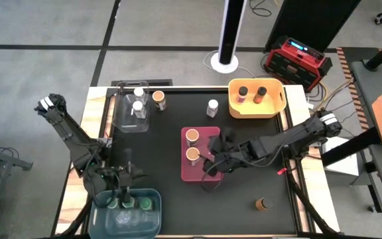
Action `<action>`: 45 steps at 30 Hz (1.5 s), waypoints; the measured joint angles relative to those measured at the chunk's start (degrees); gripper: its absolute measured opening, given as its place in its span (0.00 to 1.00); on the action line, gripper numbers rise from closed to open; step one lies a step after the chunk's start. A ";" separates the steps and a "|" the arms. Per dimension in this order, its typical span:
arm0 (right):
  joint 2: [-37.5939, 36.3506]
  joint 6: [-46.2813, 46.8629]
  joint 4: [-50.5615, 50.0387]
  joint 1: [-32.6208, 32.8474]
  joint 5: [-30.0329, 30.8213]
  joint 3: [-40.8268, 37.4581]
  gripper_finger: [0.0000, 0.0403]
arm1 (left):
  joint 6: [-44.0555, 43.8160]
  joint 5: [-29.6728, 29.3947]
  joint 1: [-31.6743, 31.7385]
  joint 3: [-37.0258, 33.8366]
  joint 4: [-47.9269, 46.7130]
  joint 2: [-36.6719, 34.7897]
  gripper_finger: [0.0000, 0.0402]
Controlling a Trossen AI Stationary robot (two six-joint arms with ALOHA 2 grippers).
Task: Sort spices by type
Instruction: Put the white seasoning bottle into the transparent bin
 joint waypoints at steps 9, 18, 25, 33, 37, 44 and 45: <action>-3.54 10.52 -9.10 -1.60 -2.83 0.00 0.97 | -0.61 0.14 -0.02 0.18 4.83 -0.12 0.00; -4.06 11.29 -10.93 -11.33 -9.60 0.00 0.97 | -0.81 -14.63 -0.02 0.52 4.91 -0.10 0.00; -3.51 6.45 -11.18 -24.54 -12.90 0.00 0.96 | 0.04 -15.34 0.00 0.52 4.85 -0.12 0.00; -2.73 -0.33 -10.00 -39.16 -16.19 -0.01 0.97 | 0.04 -15.48 0.02 0.44 4.09 -0.12 0.00; -1.41 -3.71 -5.94 -43.05 -19.41 -0.02 0.97 | 0.06 -17.25 0.02 0.44 3.52 -0.15 0.00; 0.72 -6.46 -1.26 -44.89 -23.02 -0.02 0.97 | 1.54 -24.52 0.06 0.46 3.26 -0.60 0.00; 1.02 -6.58 -0.92 -44.95 -23.02 -0.02 0.97 | 1.58 -24.52 0.07 0.55 3.07 -0.74 0.00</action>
